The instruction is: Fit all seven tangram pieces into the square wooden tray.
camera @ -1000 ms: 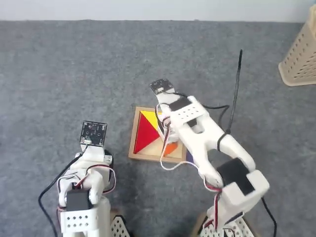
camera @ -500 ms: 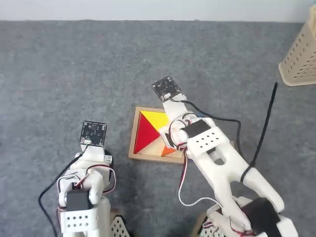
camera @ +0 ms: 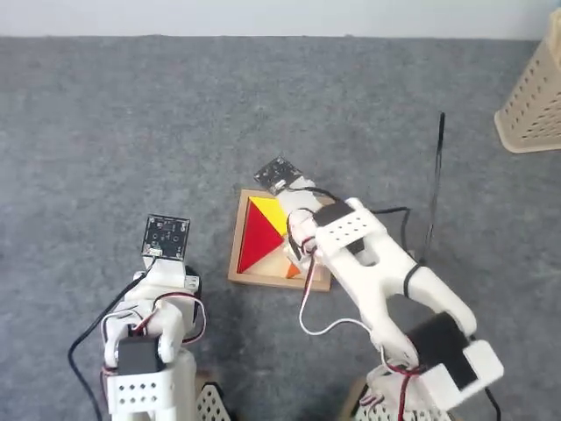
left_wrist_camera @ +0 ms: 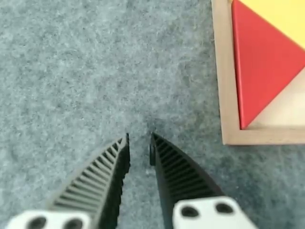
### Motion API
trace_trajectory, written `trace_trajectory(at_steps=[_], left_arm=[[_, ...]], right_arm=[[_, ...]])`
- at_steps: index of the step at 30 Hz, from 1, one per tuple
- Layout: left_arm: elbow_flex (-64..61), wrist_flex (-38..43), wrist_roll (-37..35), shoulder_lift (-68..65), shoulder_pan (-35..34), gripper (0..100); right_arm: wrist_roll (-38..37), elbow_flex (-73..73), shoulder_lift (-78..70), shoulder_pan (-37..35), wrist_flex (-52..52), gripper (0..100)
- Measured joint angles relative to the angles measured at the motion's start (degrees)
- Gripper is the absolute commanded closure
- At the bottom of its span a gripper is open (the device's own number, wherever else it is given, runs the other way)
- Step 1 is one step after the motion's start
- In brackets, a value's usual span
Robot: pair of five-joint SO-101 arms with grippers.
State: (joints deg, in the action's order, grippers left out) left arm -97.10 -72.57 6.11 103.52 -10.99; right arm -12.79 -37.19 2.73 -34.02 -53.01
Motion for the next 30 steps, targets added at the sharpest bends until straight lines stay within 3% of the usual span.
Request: trace_trajectory(at_steps=[13,23,30], left_arm=[[0.0,0.0,0.0,0.0,0.0,93],[0.0,0.0,0.0,0.0,0.0,93],[0.0,0.0,0.0,0.0,0.0,93]], right_arm=[[-0.35,0.35,0.0,-7.21,0.7,99.3],[2.29,-1.14,6.42,-3.25,2.9,99.3],[2.29,-2.11,2.9,-2.55,5.01,99.3]])
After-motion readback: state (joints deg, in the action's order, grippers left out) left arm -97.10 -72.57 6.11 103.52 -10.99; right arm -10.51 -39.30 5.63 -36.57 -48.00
